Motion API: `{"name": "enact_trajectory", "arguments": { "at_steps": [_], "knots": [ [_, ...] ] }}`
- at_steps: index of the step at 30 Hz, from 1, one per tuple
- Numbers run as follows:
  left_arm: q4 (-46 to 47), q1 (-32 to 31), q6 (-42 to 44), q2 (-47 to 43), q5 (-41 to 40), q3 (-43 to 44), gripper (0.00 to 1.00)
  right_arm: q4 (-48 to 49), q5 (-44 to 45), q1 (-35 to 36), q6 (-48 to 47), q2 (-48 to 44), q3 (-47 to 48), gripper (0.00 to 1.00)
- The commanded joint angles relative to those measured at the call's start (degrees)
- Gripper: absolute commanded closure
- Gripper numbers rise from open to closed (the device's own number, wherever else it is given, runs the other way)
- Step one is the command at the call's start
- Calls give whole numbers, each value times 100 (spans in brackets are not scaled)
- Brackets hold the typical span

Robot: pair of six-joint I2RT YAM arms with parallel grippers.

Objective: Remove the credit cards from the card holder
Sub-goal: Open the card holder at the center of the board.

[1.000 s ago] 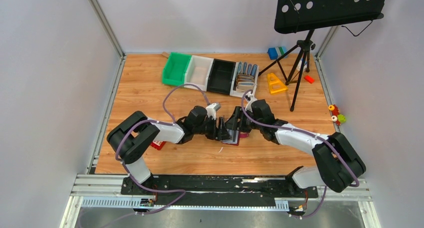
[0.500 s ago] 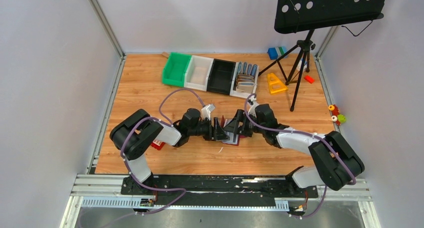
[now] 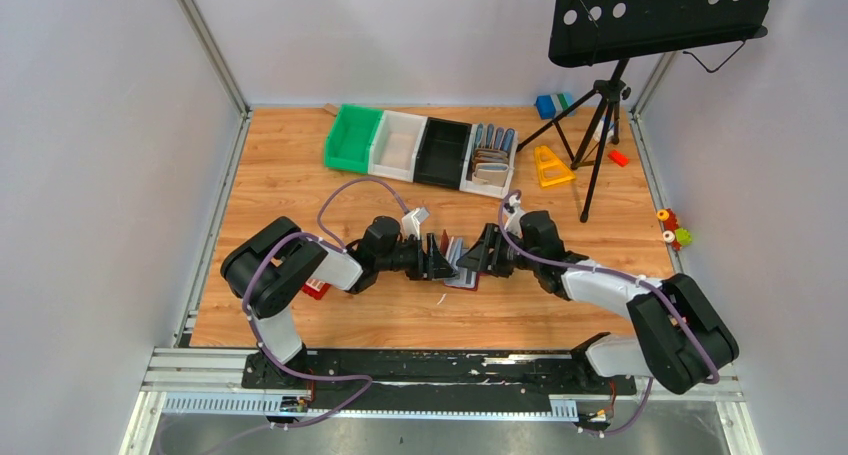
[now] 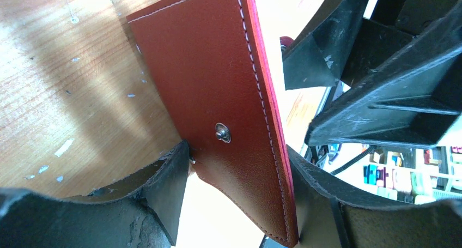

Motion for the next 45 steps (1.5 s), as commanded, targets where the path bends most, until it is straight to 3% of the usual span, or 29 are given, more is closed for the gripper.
{"name": "enact_trajectory", "arguments": {
  "at_steps": [1,7,12,16,35,45],
  "knots": [
    [-478,8,129,122,-214,-74,35,-310,169,4,-269,71,226,45],
    [-430,14,87,115,-157,-94,35,-214,232,134,-290,320,306,48],
    [-414,14,29,86,-144,-89,35,-173,274,166,-325,136,171,40],
    [-394,13,18,51,-160,-105,35,-410,541,173,-449,-174,132,41],
    [-579,11,143,-40,-99,-32,35,-1027,1023,637,-708,657,1044,46],
    [-962,14,312,-373,-136,-18,22,-1180,1151,718,-839,864,1113,59]
  ]
}}
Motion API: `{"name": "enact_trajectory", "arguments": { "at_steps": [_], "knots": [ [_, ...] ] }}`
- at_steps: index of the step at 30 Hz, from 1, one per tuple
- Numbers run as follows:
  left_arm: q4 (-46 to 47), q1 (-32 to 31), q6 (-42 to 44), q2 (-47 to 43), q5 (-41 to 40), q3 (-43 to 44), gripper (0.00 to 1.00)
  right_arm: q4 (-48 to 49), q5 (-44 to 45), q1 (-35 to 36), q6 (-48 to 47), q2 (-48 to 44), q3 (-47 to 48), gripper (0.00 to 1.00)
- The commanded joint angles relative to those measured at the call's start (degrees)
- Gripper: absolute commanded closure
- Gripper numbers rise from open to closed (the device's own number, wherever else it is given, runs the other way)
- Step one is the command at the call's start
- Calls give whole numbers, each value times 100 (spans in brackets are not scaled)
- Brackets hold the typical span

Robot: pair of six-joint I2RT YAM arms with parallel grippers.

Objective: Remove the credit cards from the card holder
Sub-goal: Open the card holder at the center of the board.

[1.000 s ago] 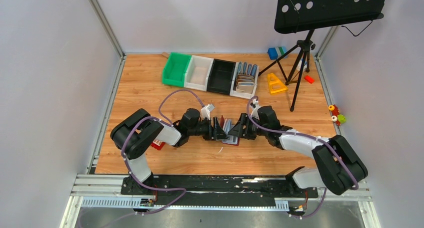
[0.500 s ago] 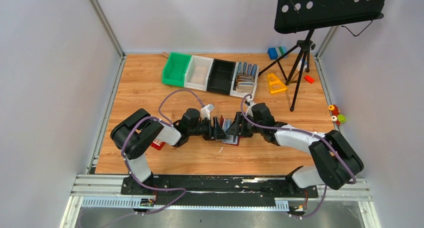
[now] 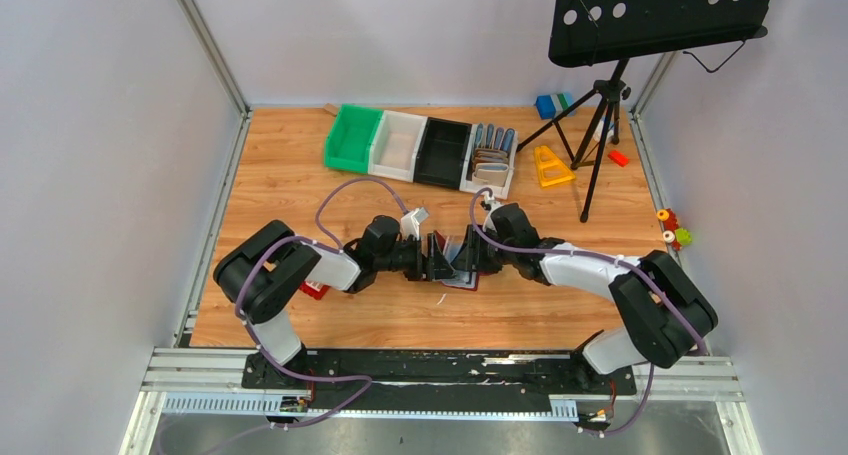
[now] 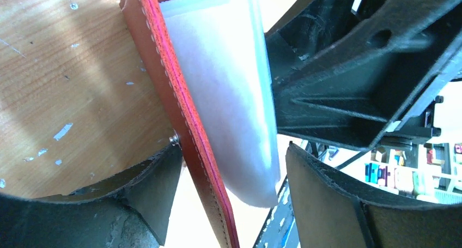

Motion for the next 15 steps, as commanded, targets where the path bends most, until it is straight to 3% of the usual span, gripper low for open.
{"name": "enact_trajectory", "arguments": {
  "at_steps": [1,6,15],
  "knots": [
    [-566,10,248,-156,-90,-14,20,37,12,33,-131,96,140,65],
    [-701,10,346,-288,-154,-30,17,42,-85,45,-127,105,212,67],
    [-1424,1,927,-128,-624,224,20,-31,-187,56,-84,-11,276,66]
  ]
}}
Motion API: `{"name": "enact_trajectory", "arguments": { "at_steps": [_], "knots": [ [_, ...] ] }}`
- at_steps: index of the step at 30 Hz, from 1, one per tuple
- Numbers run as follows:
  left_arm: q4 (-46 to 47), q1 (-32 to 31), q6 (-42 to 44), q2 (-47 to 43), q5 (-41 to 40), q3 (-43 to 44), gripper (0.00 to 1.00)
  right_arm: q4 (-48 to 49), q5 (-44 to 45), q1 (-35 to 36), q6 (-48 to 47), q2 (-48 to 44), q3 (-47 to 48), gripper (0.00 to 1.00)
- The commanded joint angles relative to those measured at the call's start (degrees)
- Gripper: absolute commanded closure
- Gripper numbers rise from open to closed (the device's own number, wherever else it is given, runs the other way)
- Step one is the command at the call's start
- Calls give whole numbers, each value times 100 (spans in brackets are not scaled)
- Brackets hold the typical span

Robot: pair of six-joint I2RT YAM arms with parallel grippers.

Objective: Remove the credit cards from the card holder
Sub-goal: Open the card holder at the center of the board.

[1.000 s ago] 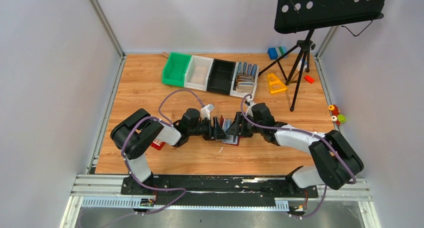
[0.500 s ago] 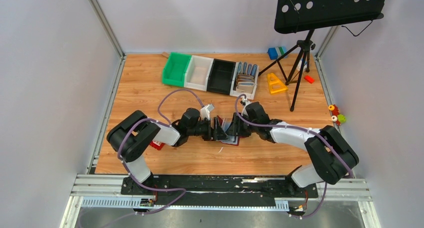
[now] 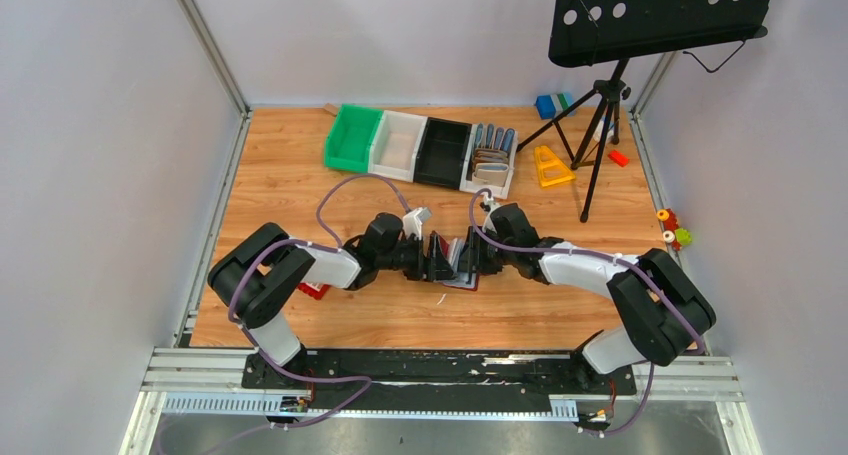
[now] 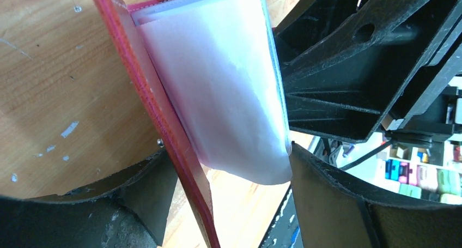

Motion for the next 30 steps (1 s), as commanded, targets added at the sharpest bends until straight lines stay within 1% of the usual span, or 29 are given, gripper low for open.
{"name": "enact_trajectory", "arguments": {
  "at_steps": [1,6,8,12,15,19,21,26,27,30],
  "knots": [
    [-888,0,650,56,-587,88,19,61,-137,48,-40,-87,259,66],
    [-1410,-97,1329,-319,-1143,122,12,57,-259,44,20,-44,307,65],
    [-1512,-144,1436,-395,-1313,173,11,80,-307,46,52,-26,324,65],
    [-1402,-150,1282,-154,-1166,327,12,96,-356,66,106,15,367,65],
    [-1136,-150,1126,34,-1013,337,12,133,-399,78,151,19,369,61],
    [-875,-150,1046,52,-857,243,11,179,-471,82,195,15,352,55],
    [-694,-150,941,40,-748,171,9,195,-494,85,206,-9,343,53],
    [-87,-134,510,109,-387,16,4,230,-535,81,271,-76,310,52],
    [27,-133,453,151,-341,11,1,245,-551,79,287,-89,289,51],
    [49,-133,371,270,-351,57,0,302,-596,79,341,-120,250,50]
  ]
}}
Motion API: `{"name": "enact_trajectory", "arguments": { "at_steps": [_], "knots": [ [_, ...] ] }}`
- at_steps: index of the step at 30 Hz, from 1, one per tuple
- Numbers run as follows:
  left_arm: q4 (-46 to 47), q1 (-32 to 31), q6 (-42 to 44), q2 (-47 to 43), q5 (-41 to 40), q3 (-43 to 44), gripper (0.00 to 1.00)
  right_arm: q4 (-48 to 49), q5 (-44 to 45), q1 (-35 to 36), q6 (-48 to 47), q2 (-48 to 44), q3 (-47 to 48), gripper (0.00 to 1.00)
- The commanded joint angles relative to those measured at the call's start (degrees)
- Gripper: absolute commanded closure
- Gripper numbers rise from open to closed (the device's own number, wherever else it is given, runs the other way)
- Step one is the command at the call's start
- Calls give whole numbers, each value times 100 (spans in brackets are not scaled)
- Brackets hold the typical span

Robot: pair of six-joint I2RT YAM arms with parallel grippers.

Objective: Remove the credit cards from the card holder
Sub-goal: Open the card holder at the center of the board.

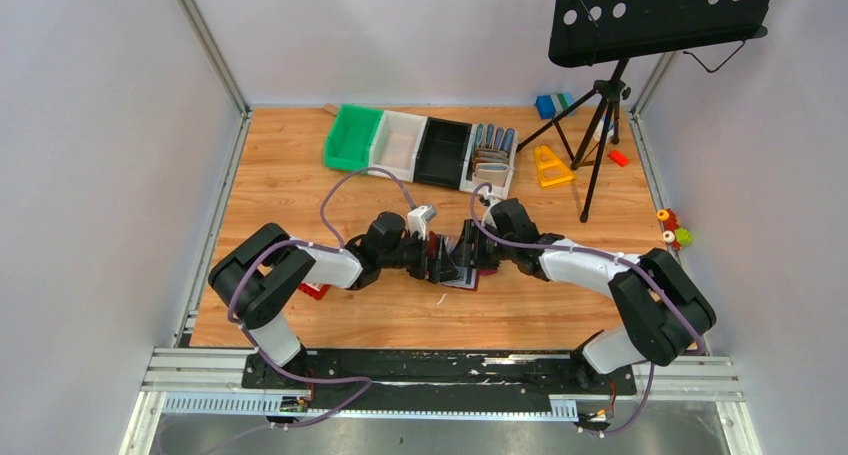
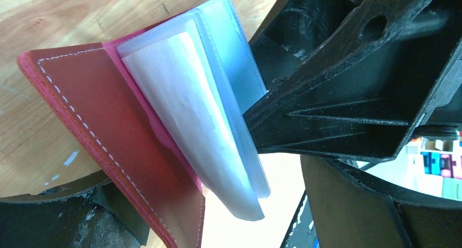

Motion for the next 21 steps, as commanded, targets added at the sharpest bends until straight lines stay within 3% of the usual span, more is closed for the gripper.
{"name": "enact_trajectory", "arguments": {
  "at_steps": [1,10,15,21],
  "knots": [
    [-12,12,-344,360,-160,-35,0,277,-411,103,161,-119,67,50],
    [-678,11,-345,478,-701,208,2,565,-571,146,368,-40,-57,53],
    [-828,9,-371,489,-897,224,12,622,-547,179,460,-45,-140,61],
    [-727,11,-354,481,-781,194,24,426,-373,174,339,-83,-127,58]
  ]
}}
